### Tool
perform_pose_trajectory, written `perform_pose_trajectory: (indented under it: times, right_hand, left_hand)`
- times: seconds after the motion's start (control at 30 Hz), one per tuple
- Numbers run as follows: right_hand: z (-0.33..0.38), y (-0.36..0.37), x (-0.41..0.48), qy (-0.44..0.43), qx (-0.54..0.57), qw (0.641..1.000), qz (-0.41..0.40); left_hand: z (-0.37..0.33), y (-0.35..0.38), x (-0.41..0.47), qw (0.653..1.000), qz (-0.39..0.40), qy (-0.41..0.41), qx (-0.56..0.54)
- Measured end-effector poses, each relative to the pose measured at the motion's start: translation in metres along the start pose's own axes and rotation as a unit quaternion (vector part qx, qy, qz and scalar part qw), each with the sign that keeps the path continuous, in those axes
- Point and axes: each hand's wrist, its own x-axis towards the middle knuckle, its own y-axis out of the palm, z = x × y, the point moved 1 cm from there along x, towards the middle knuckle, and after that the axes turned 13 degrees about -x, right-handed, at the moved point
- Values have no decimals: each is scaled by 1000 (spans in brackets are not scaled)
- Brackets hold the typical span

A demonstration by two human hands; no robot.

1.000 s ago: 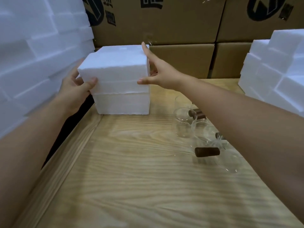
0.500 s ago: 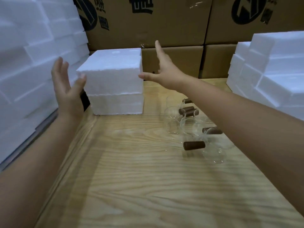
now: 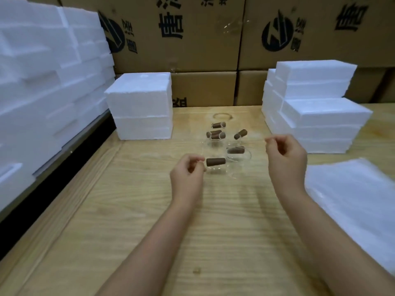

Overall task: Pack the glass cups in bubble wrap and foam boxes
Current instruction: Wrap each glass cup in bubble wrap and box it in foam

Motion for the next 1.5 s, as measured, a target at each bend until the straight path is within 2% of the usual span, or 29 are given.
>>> perform_pose_trajectory:
  times: [0.1, 0.23, 0.3, 0.47, 0.6, 0.87, 0.97, 1.1, 1.17, 1.23, 1.3, 1.37, 1.5]
  right_hand:
    - [-27, -3, -21, 92, -10, 996, 1]
    - [-43, 1, -23, 117, -28, 992, 37]
    - [-45, 4, -20, 100, -28, 993, 57]
    - [-39, 22, -23, 34, -38, 984, 169]
    - [-38, 26, -24, 32, -49, 983, 177]
    - [-35, 23, -31, 23, -18, 968, 248]
    - [-36, 20, -31, 32, 10, 961, 276]
    - [-36, 12, -28, 30, 81, 937, 337]
    - [-38, 8, -26, 20, 98, 926, 364]
    - [-40, 4, -24, 8, 121, 912, 392]
    - [-40, 3, -23, 5, 145, 899, 413]
    - [-36, 5, -25, -6, 150, 910, 385]
    - [-27, 12, -30, -60, 60, 973, 213]
  left_hand:
    - [12, 2, -7, 998, 6, -56, 32]
    - [14, 1, -5, 997, -16, -23, 76]
    - [15, 4, -4, 997, 4, -25, 71]
    - [18, 7, -1, 996, 59, -17, 62]
    - [15, 7, -3, 993, 79, 11, 84]
    - [4, 11, -22, 965, 259, -1, 44]
    - [8, 11, -24, 964, 256, 12, 67]
    - [8, 9, -21, 981, 165, 31, 95]
    - [9, 7, -18, 978, 190, -13, 81]
    - [9, 7, -18, 963, 256, -58, 62]
    - [9, 8, -19, 957, 279, -71, 35]
    - [8, 9, -21, 970, 239, -48, 5]
    - [8, 12, -21, 989, 140, 38, -5]
